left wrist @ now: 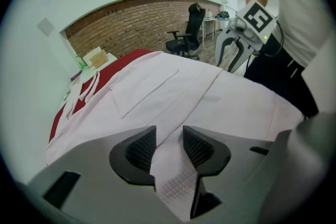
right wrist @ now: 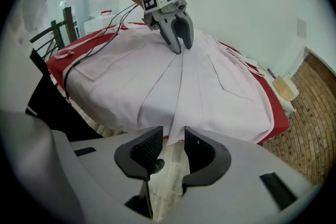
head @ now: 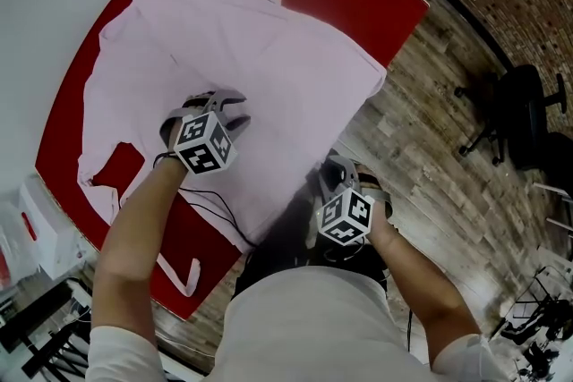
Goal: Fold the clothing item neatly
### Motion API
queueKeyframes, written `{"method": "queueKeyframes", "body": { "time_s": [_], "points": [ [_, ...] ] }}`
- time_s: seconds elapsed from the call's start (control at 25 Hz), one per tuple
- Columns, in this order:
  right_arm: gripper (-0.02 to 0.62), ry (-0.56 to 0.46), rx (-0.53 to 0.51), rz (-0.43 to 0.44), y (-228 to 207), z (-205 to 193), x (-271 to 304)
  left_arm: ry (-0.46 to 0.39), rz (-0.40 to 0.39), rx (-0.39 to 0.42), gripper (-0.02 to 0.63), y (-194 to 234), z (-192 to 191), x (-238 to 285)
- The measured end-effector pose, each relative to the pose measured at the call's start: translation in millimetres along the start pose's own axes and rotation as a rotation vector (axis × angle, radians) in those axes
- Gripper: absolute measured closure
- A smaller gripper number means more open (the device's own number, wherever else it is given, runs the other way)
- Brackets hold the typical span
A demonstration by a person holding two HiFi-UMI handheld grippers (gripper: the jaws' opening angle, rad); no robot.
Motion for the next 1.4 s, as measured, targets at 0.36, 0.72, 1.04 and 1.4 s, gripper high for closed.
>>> {"method": "queueKeyframes", "body": {
  "time_s": [0.36,0.72,1.04,1.4],
  "points": [
    [0.574,0.021,0.038,-0.104,-7,5,10,0.0,0.015,-0.029,0.468,-2,-1,-2],
    [0.577,0.005,0.036,-0.035,5,3,-20,0.02,0.071,-0.061,0.468,16,-12,-5],
    [0.577,-0.007,-0.018,0.044,29,19,-35,0.031,0.093,-0.152,0.468,31,-28,-8],
    [0.562,-0.046,0.055,0.098,8,17,-35,-0.114,0.115,-0.411,0.468,38,-24,-30]
  ]
}}
Point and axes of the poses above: the fingertips, and each gripper's own axes: x forward along the fingers, y to its left, z out of its top, the point moved 8 cm from there along -x, backward along the fingers, and after that the axes turned 6 degrees about z, right-handed, at the moved point
